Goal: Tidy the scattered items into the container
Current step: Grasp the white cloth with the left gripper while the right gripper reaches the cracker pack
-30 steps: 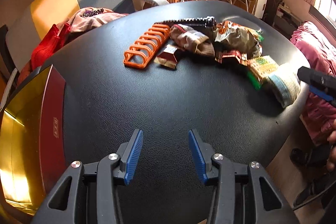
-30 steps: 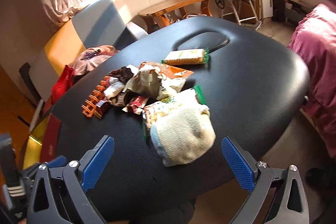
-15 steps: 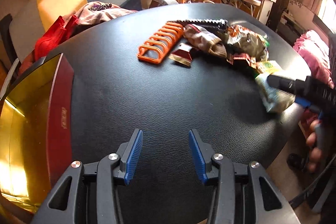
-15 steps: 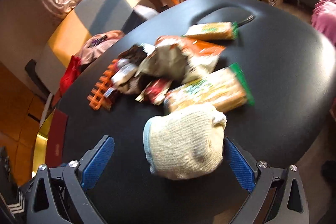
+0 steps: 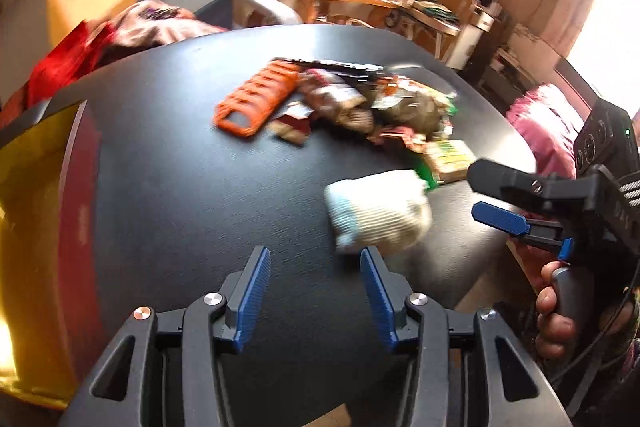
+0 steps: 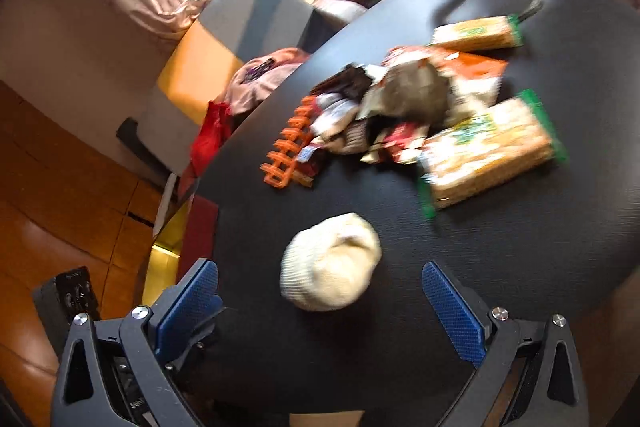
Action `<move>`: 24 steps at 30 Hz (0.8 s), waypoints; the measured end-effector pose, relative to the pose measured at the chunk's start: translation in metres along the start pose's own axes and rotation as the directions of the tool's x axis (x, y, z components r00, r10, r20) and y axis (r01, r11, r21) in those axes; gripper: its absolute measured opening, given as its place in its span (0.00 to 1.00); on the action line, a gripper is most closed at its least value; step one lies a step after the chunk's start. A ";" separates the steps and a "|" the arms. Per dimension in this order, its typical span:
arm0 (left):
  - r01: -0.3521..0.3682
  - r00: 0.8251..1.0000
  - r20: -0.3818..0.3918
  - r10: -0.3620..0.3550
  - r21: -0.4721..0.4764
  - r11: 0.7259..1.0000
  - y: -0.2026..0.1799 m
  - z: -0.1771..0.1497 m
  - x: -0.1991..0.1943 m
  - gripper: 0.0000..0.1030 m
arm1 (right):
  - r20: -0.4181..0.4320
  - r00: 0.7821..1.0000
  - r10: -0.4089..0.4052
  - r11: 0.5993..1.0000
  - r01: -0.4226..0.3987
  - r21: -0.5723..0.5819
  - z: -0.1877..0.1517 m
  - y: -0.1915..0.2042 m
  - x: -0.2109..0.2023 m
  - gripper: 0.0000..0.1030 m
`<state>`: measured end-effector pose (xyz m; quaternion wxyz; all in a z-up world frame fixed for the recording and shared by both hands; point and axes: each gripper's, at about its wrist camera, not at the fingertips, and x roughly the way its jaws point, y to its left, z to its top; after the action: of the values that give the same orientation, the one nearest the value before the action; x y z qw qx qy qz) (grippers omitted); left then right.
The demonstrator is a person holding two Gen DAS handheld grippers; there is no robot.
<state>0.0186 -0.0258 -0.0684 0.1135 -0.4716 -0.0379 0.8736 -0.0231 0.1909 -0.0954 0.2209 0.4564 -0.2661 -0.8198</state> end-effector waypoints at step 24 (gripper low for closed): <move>0.096 0.990 -0.111 -0.092 0.039 0.995 -0.021 0.020 0.076 0.75 | -0.026 0.965 -0.263 0.956 0.256 -0.142 0.107 -0.060 0.034 1.00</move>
<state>-0.0349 0.0136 -0.1153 0.1668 -0.5136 -0.0347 0.8410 -0.1396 0.2409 -0.1083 0.1483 0.4894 -0.1418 -0.8476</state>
